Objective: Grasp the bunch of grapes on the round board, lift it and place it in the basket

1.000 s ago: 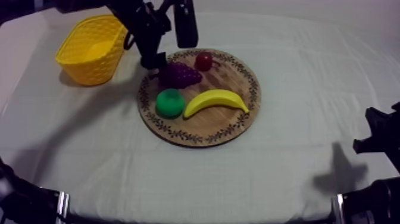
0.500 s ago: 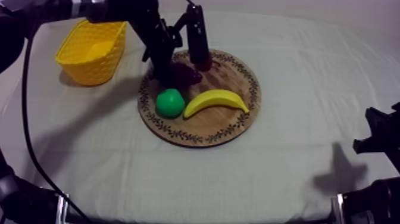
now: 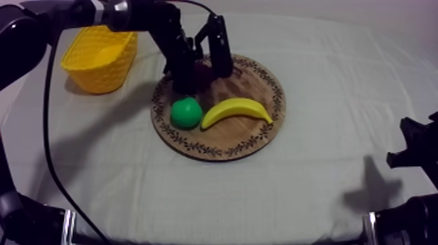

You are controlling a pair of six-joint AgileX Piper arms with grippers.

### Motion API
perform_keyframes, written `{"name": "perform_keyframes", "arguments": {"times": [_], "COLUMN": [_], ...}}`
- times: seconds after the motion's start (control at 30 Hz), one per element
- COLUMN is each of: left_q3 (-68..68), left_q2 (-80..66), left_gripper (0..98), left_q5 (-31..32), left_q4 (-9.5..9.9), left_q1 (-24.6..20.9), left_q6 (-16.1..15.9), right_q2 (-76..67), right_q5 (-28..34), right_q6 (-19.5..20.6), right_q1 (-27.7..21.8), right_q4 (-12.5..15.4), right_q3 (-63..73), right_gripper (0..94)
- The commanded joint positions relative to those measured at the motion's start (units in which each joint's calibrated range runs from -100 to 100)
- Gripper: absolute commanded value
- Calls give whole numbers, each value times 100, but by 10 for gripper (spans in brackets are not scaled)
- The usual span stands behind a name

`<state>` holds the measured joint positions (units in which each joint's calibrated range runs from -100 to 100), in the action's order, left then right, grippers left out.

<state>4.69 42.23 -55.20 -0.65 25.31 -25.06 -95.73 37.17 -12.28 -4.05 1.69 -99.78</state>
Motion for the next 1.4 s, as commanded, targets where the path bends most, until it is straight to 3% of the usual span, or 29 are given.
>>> {"name": "perform_keyframes", "arguments": {"times": [0.0, 0.53, 0.93, 1.37], "left_q3": [7, 290, 68, -611], "left_q2": [13, 302, 167, -553], "left_gripper": [843, 826, 543, 483], "left_q5": [-4, -224, 55, 503], "left_q4": [-8, -32, -43, -76], "left_q1": [-5, -29, -32, -60], "left_q6": [3, 43, 132, 160], "right_q2": [-2, -2, -2, -2], "right_q5": [1, 1, 1, 1], "right_q6": [0, 0, 0, 0], "right_q1": [-1, -1, -1, -1], "right_q4": [-1, -1, -1, -1], "right_q3": [1, 1, 1, 1], "right_gripper": [5, 5, 5, 5]}}
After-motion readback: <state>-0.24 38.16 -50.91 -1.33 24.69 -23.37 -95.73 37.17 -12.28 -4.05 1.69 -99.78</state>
